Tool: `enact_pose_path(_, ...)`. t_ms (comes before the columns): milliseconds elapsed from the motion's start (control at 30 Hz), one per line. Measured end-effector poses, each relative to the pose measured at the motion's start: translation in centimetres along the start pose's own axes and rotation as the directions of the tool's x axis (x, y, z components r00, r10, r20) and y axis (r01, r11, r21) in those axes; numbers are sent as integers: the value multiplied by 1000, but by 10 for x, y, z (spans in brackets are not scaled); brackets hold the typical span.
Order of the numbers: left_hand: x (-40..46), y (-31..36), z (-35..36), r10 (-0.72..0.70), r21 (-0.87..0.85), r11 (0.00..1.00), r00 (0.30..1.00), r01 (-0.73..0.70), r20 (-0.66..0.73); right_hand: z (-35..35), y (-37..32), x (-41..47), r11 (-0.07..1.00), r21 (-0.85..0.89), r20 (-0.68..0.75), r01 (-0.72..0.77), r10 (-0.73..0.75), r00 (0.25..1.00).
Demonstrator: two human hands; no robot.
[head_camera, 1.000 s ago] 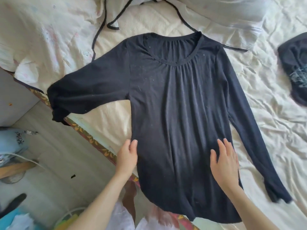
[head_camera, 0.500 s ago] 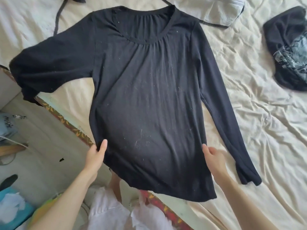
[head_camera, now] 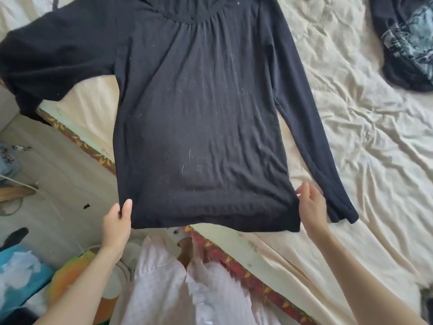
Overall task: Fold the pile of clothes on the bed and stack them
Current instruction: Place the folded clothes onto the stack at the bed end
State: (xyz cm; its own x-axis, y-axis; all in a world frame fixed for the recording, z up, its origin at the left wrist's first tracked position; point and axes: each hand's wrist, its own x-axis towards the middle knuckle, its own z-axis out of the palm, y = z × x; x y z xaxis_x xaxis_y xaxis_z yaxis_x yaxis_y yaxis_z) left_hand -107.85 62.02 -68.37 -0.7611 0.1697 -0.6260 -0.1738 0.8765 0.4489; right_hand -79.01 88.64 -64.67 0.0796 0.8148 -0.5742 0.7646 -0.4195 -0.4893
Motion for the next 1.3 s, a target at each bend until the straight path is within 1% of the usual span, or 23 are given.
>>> enact_pose_path(67, -7, -5, 3, -8, -21, 1000, 998, 9, 56, 2, 12, -7, 998, -56, 107, -43, 49, 993)
enact_pose_path(133, -14, -11, 6, -34, -41, 998, 989, 40, 147, 5, 27, -17, 996, -67, 156, -57, 67, 985)
enact_pose_path(200, -21, -17, 7, -49, -37, 998, 971, 59, 235, 7, 38, -28, 996, -84, 157, -29, 42, 987)
enact_pose_path(267, -28, -25, 6, -54, -47, 996, 963, 69, 265, 9, 45, -38, 995, -104, 104, -6, 17, 994)
enact_pose_path(333, -34, -29, 2, -27, -45, 998, 972, 38, 233, 8, 49, -49, 997, -82, 10, -13, 14, 1000)
enact_pose_path(400, -40, -32, -3, 10, -17, 1000, 988, -7, 154, 5, 52, -59, 999, -39, -55, -2, 0, 998)
enact_pose_path(433, -43, -32, -6, 26, -1, 1000, 993, -26, 116, 3, 53, -64, 1000, -20, -76, 15, -16, 997)
enact_pose_path(533, -50, -38, -13, 136, 22, 990, 989, -137, 52, -6, 60, -75, 998, -14, -122, 67, -68, 990)
enact_pose_path(667, -55, -45, -14, 202, 30, 979, 979, -202, 13, -11, 73, -77, 997, -56, -156, 60, -68, 985)
enact_pose_path(733, -52, -49, -12, 188, 42, 981, 982, -189, 35, -9, 79, -75, 993, -107, -136, 43, -57, 989)
enact_pose_path(767, -49, -51, -11, 164, 54, 984, 984, -167, 68, -8, 82, -72, 989, -143, -116, 34, -51, 992)
enact_pose_path(867, -47, -44, -5, -4, 94, 995, 973, -18, 232, -7, 83, -60, 962, -272, -65, 13, -31, 997)
enact_pose_path(900, -46, -39, -3, -36, 131, 991, 964, 1, 263, -8, 79, -55, 957, -291, -65, -3, -17, 998)
enact_pose_path(933, -46, -31, -1, -33, 176, 984, 963, -16, 269, -10, 74, -51, 955, -295, -77, -17, -6, 997)
enact_pose_path(967, -47, -19, 0, -1, 211, 976, 967, -55, 254, -13, 69, -46, 955, -296, -97, -20, -9, 995)
enact_pose_path(1033, -50, 12, 4, 119, 227, 959, 968, -170, 223, -21, 56, -35, 947, -320, -140, 22, -71, 988)
enact_pose_path(1100, -49, 47, 13, 273, 221, 922, 939, -317, 208, -30, 39, -20, 929, -360, -158, 89, -155, 975)
enact_pose_path(1133, -47, 65, 19, 353, 234, 889, 914, -394, 198, -34, 28, -12, 920, -376, -169, 114, -189, 967)
enact_pose_path(1200, -42, 100, 34, 495, 298, 791, 845, -534, 202, -42, 8, 8, 908, -389, -189, 152, -241, 952)
enact_pose_path(1267, -35, 128, 49, 568, 382, 688, 786, -617, 245, -48, -12, 33, 907, -379, -183, 184, -269, 946)
enact_pose_path(1300, -32, 138, 57, 586, 428, 633, 760, -646, 280, -51, -21, 45, 906, -371, -157, 203, -277, 948)
